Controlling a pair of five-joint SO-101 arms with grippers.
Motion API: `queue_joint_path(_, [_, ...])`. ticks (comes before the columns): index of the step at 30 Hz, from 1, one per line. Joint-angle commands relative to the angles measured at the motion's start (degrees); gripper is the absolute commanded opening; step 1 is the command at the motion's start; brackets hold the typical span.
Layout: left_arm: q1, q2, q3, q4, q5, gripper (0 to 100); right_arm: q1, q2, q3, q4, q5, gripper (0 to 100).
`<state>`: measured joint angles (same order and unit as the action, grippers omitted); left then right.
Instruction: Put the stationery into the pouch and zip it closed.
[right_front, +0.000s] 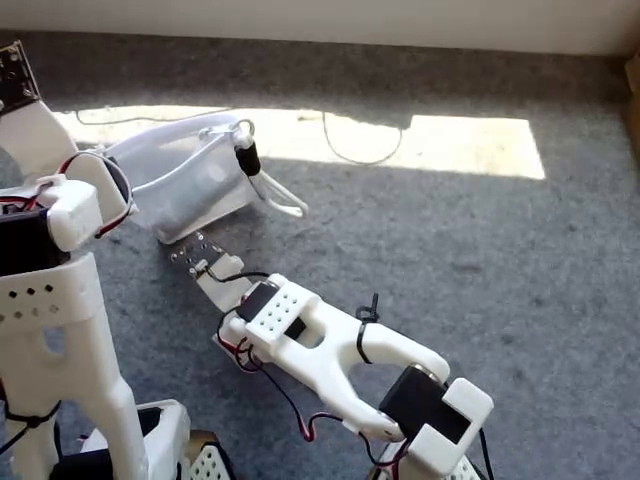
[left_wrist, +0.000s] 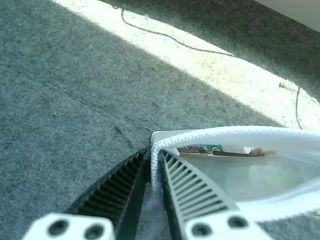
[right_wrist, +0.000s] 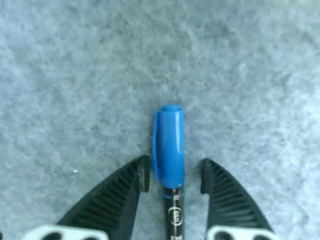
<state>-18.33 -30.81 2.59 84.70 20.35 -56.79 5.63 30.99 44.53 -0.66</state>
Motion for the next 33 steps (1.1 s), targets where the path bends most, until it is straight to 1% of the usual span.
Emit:
queue_joint_path(1, [-1.27, -1.36, -0.57, -1.05, 0.18, 1, -0.84, 0.57, -2.77, -1.63, 3.25, 6.4])
queue_joint_path(3, [-1.27, -1.36, -0.57, -1.05, 0.18, 1, -0.92, 0.57, -2.59, -1.63, 4.31, 3.0])
queue_joint_path(6, [-1.27, -1.36, -0.57, -0.97, 0.18, 1, -0.92, 0.31, -2.77, -1.63, 4.66, 0.5])
queue_joint_path(16, [-1.27, -1.36, -0.57, -0.97, 0.18, 1, -0.57, -1.27, -2.42, -1.36, 4.40, 0.5])
queue_joint_path(19, [-1.27, -1.36, -0.57, -0.97, 0.18, 1, -0.57, -5.41, -0.66, -0.31, 4.31, 0.5])
queue_joint_path(28, [-1.01, -1.36, -0.57, -1.05, 0.18, 1, -0.40, -23.87, 9.54, -0.22, 4.31, 0.5])
queue_joint_path(33, [-0.92, -1.36, -0.57, -1.23, 0.18, 1, 1.89, -35.21, 14.11, -0.04, 4.31, 0.5])
